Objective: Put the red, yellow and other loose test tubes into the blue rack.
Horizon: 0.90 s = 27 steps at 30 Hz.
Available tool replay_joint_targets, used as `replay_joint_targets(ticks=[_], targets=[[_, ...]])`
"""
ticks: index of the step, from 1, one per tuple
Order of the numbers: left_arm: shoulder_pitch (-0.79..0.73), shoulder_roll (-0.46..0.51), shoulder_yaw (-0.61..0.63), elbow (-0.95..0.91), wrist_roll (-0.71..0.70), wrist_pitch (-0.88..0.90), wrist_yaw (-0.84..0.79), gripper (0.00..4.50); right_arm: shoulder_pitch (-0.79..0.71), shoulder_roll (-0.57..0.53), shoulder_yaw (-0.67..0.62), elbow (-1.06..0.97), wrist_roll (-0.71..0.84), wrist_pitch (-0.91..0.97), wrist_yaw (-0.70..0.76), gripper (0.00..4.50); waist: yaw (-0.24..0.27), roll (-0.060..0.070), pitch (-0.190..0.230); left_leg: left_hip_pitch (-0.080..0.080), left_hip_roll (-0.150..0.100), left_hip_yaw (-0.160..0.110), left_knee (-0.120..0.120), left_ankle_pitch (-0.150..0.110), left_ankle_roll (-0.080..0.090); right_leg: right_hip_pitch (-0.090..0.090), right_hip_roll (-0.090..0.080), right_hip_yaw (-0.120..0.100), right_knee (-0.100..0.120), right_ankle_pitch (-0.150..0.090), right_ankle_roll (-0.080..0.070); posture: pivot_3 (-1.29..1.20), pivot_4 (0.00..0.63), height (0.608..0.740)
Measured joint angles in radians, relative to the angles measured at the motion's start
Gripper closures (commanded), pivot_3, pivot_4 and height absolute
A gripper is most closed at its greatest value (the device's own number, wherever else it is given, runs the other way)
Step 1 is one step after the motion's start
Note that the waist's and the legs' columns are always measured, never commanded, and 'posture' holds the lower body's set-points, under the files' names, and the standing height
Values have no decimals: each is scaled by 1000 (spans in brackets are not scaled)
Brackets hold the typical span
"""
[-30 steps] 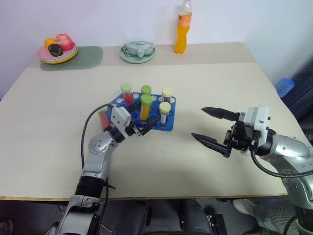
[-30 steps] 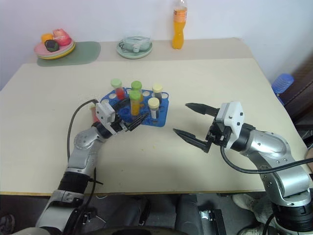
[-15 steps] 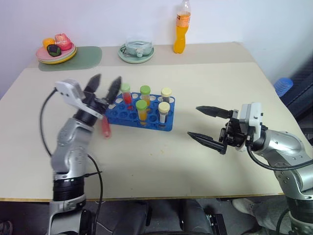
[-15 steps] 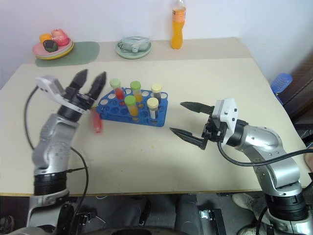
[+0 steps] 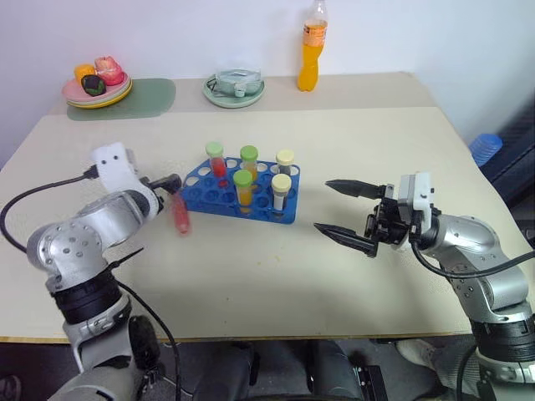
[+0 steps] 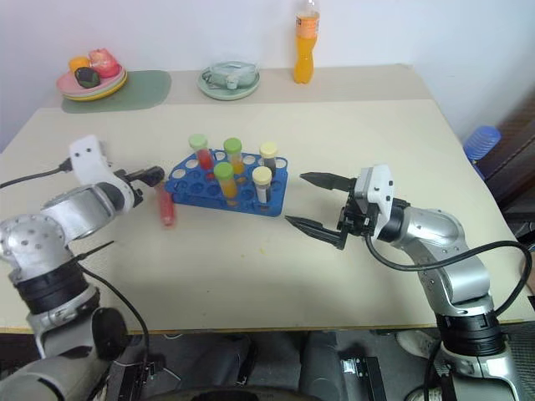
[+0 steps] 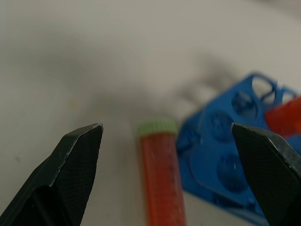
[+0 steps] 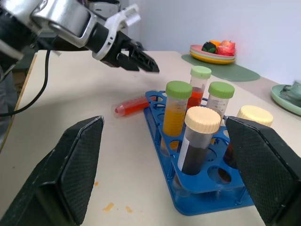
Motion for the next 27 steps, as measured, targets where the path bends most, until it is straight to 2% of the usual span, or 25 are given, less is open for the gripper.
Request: replay_joint_targets(ticks=[5, 8, 18, 27], targets=[[-27, -11, 51, 51, 30, 109, -7, 30, -4, 0, 2, 11, -10, -7, 7, 269, -1, 0, 0, 0, 1, 1, 0, -1, -1, -1, 1, 0, 1, 0, 0, 0, 150, 740], [-34, 49, 54, 109, 33, 109, -28, 30, -4, 0, 0, 11, -16, -12, 8, 269, -1, 1, 0, 1, 1, 1, 0, -1, -1, -1, 1, 0, 1, 0, 0, 0, 150, 740], [-24, 151, -3, 233, -7, 109, -115, 30, 10, 0, -11, 10, -18, -17, 4, 269, -1, 0, 0, 0, 1, 1, 0, -1, -1, -1, 0, 0, 1, 0, 0, 0, 150, 740], [-72, 67, -18, 273, 37, 110, -41, 30, 17, -2, -16, -2, -17, -17, -4, 269, 2, 1, 0, 0, 1, 1, 0, -1, -1, -1, 0, 0, 1, 0, 0, 0, 150, 740]])
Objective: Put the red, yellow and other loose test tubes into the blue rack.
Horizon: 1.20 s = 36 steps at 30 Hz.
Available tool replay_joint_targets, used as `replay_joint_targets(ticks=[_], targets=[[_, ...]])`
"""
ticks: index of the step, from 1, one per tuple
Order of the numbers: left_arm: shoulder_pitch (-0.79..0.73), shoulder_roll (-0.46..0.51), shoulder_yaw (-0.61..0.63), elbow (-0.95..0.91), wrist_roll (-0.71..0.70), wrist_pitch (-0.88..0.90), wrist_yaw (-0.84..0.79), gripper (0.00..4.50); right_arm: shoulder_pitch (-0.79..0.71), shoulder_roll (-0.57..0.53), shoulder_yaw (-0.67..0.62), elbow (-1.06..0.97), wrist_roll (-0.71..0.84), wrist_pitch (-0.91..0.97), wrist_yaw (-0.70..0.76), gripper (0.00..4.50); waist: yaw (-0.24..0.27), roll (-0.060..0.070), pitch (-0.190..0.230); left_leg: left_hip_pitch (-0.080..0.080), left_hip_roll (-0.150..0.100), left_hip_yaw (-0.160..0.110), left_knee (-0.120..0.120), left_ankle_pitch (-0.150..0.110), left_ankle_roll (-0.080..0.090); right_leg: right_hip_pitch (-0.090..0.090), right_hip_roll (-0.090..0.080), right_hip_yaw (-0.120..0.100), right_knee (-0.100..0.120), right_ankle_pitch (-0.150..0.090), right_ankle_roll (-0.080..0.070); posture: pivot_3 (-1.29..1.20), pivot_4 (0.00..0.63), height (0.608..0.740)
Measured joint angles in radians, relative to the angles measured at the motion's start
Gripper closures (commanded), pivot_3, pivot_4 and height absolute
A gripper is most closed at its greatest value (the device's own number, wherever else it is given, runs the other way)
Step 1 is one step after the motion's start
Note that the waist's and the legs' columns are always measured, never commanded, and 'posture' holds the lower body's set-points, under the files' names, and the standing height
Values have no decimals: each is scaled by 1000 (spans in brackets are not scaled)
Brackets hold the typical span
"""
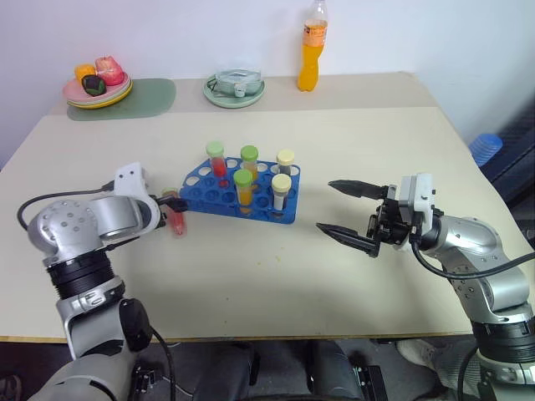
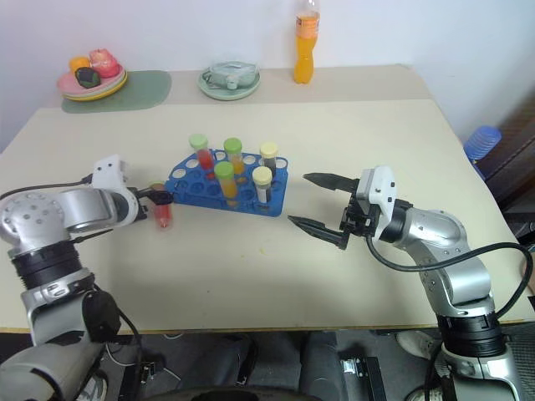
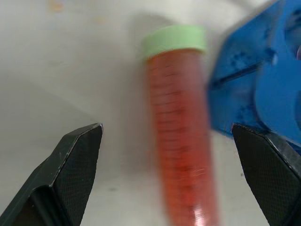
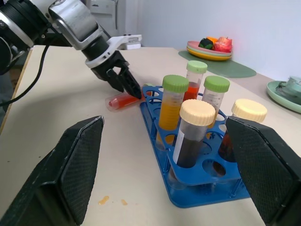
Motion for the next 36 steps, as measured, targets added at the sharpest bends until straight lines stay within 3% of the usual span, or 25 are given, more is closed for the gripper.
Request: replay_joint_targets(ticks=[13, 16, 21, 22, 29, 36], targets=[[-122, -102, 112, 55, 207, 0, 106, 30, 15, -2, -7, -17, 0, 3, -7, 269, -3, 0, 0, 0, 0, 0, 0, 0, -1, -1, 0, 0, 0, 0, 0, 0, 150, 740], [-136, -102, 125, 69, 239, 0, 108, 864, 15, -2, -7, -17, 0, 5, -7, 269, -2, 0, 0, -1, 0, 0, 0, 0, -1, -1, 0, 0, 0, 0, 0, 0, 150, 740], [-142, -102, 128, 69, 244, 0, 96, 3441, 15, -2, -7, -17, 0, 5, -7, 269, -2, 0, 0, 0, 0, 0, 0, 0, -1, -1, 0, 0, 0, 0, 0, 0, 150, 740], [-143, -102, 128, 69, 245, 0, 97, 3756, 15, -2, -7, -17, 0, 5, -7, 269, -3, 0, 0, 0, 0, 0, 0, 0, -1, -1, 0, 0, 0, 0, 0, 0, 150, 740], [-108, -67, 108, 58, 178, -1, 65, 3833, 15, -1, -7, -17, 0, 5, -9, 269, -4, 0, 0, 0, 0, 0, 0, 0, -1, -1, 0, 0, 0, 0, 0, 0, 150, 740], [66, 131, 18, -59, -64, 0, -76, 3833, 15, 0, -5, -16, -1, 4, -8, 269, -6, 0, 0, -1, 1, 0, -1, 0, -1, -2, 1, 0, 1, 0, 0, 0, 150, 740]])
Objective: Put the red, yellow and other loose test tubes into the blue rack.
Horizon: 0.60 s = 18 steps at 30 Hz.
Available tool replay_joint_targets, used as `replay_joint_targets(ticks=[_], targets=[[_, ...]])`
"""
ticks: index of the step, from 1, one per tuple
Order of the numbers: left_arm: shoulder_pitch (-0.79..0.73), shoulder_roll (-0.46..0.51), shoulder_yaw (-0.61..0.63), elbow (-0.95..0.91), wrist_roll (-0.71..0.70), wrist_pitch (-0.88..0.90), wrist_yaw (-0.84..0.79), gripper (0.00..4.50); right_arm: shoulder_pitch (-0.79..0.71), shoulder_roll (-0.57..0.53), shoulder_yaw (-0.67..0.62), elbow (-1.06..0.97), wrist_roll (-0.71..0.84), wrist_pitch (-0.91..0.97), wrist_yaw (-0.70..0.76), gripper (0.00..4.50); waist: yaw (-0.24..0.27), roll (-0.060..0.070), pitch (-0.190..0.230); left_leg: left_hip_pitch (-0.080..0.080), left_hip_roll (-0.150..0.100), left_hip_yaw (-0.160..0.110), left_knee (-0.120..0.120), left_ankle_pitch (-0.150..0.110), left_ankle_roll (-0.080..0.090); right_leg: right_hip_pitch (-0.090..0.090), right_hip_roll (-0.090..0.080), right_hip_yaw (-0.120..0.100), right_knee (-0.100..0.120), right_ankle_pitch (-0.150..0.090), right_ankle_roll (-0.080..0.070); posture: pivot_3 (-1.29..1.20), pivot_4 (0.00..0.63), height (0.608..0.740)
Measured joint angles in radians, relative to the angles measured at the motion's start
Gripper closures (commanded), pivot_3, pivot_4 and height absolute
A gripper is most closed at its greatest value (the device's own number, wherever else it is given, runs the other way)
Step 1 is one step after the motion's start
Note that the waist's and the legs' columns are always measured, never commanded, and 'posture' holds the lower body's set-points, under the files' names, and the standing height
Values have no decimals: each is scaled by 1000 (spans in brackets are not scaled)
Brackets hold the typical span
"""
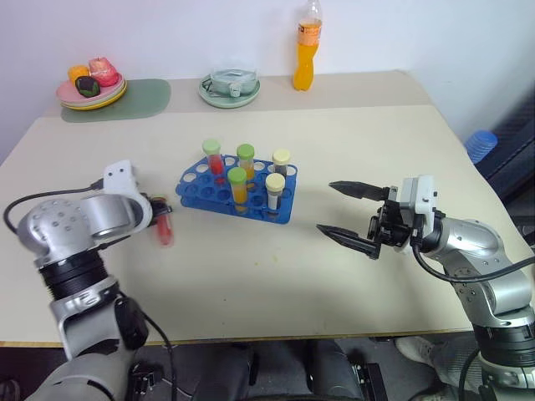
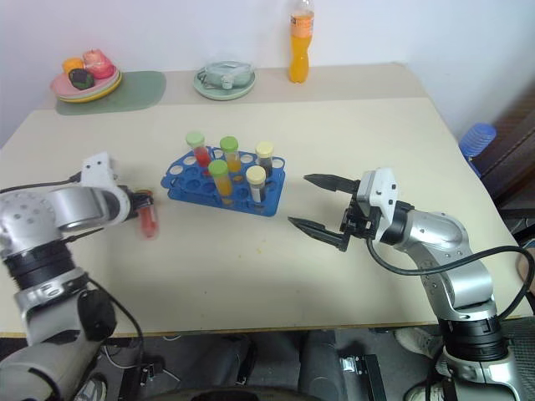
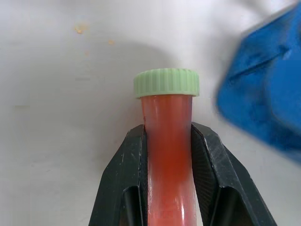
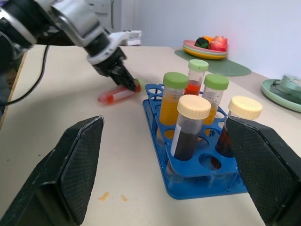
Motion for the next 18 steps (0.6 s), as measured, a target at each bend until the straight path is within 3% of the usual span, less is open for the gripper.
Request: replay_joint_targets(ticks=[3, 5, 10, 14, 18], targets=[[57, 110, -13, -109, -21, -17, -141, 3833, -5, 1, 2, 4, 0, -3, 2, 269, 2, 0, 0, 0, 0, 0, 0, 0, 0, 0, 0, 0, 0, 0, 0, 0, 150, 740], [107, 163, -35, -188, -6, -126, -270, 3833, -6, 1, 2, 12, 0, -4, 2, 269, 5, 0, 0, 0, 0, 0, 0, 0, 0, 1, 0, 0, -1, 0, 0, 0, 150, 740], [181, 112, -95, -320, 92, -611, -608, 3833, -5, 1, 1, 11, 1, -3, -1, 269, 4, 1, 0, 0, 0, 1, 0, 0, 0, 2, -1, 0, -2, 0, 0, 0, 150, 740], [184, 14, -196, -302, 304, -1018, -699, 3833, 0, 3, -1, 6, 4, 4, -20, 269, 4, 2, 0, 1, 1, 2, -1, 0, 0, 2, 0, 0, -3, 0, 0, 0, 150, 740], [186, -65, -319, -220, 473, -1284, -741, 3833, 2, 9, -1, -27, 6, 16, -43, 269, 5, 2, 0, 0, 1, 2, -1, 0, 1, 2, 0, 0, -3, 0, 0, 0, 150, 740]])
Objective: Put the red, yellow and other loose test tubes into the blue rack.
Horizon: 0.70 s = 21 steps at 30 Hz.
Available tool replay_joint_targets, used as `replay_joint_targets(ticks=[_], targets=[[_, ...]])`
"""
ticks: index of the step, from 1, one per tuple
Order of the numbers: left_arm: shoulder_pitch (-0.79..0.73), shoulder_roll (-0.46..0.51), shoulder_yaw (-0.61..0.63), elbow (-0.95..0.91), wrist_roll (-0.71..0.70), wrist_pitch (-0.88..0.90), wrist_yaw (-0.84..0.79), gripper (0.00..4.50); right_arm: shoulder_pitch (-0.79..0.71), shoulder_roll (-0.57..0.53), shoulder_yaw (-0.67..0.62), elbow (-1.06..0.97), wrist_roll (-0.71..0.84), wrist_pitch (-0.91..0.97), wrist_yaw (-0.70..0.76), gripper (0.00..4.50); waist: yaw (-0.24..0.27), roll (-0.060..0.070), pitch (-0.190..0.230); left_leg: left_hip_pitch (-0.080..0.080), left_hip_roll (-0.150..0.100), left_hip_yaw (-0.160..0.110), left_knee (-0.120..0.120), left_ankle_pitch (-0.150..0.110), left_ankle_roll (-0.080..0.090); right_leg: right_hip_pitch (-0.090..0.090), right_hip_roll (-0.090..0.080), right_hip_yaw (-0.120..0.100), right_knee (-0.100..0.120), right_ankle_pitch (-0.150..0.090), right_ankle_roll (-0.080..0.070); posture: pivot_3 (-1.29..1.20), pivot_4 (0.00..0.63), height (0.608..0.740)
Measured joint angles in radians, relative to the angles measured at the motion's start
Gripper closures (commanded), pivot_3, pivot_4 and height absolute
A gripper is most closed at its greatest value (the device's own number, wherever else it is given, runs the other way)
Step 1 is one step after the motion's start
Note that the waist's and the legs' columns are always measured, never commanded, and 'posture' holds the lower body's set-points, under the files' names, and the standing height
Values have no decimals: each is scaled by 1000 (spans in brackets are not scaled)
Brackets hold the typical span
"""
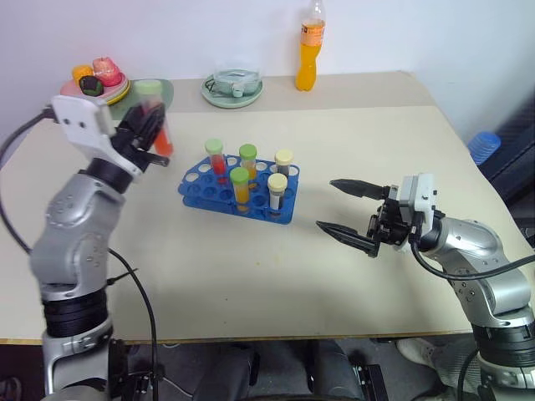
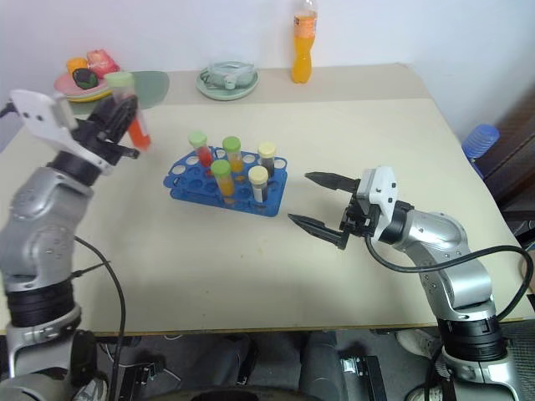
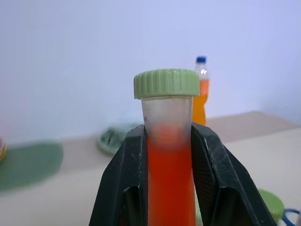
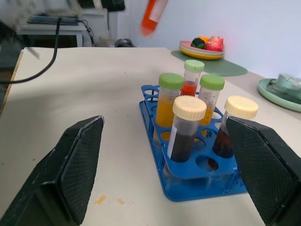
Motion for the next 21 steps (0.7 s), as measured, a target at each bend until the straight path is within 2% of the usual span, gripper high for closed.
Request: replay_joint_targets(ticks=[4, 10, 21], targets=[[17, -42, -72, 86, 98, -217, -71, 3833, 21, 0, -9, -28, 6, 1, -24, 269, 0, 0, 0, 0, 0, 0, 0, 0, 1, 0, 0, 0, 0, 0, 0, 0, 150, 740], [69, -100, -105, 262, 141, -473, -187, 3833, 52, -1, -33, -52, 7, 1, -56, 269, -1, 0, 0, 0, 0, 0, 0, 0, 1, 0, 0, 0, 0, 0, 0, 0, 150, 740], [66, -159, -123, 542, 219, -759, -236, 3833, 72, -3, -44, -71, 7, 1, -75, 269, 1, 0, 0, 0, 0, 0, 1, -1, 1, 0, 0, 0, 0, 0, 0, 0, 150, 740]])
